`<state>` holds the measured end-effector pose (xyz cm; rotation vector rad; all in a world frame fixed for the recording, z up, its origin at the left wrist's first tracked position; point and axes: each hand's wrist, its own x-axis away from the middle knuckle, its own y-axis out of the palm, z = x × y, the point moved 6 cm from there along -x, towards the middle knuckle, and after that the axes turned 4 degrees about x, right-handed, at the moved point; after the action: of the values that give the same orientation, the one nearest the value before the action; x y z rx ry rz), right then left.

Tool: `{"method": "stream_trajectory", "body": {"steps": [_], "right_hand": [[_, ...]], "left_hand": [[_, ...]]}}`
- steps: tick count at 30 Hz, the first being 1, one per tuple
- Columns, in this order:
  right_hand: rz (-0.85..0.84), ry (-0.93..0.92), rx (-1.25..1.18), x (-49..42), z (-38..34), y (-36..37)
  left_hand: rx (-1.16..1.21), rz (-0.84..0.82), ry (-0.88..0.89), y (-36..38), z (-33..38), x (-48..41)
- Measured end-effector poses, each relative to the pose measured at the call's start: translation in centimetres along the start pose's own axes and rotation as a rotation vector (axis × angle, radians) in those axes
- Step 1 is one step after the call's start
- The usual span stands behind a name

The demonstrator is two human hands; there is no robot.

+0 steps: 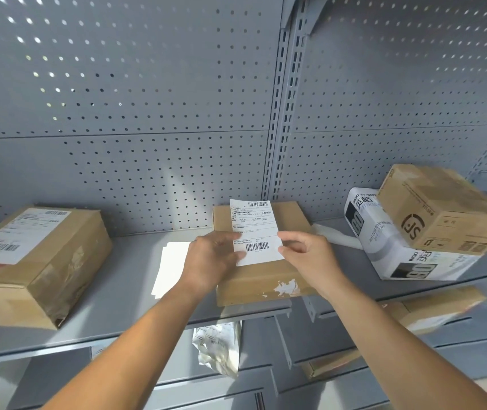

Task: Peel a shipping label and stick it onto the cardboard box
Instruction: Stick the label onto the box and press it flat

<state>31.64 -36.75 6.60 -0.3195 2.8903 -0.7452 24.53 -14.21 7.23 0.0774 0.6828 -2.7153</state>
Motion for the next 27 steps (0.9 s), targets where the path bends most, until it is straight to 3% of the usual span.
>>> {"method": "stream_trajectory", "body": {"steps": [8, 27], "right_hand": [[0.049, -0.087, 0.24, 0.2, 0.3, -0.1], [0.094, -0.124, 0.368, 0.8, 0.3, 0.3]], "left_hand": [[-0.125, -0.065, -0.052, 1.4, -2.2, -0.1], [-0.267, -0.079, -0.039, 2.1, -1.8, 0.4]]}}
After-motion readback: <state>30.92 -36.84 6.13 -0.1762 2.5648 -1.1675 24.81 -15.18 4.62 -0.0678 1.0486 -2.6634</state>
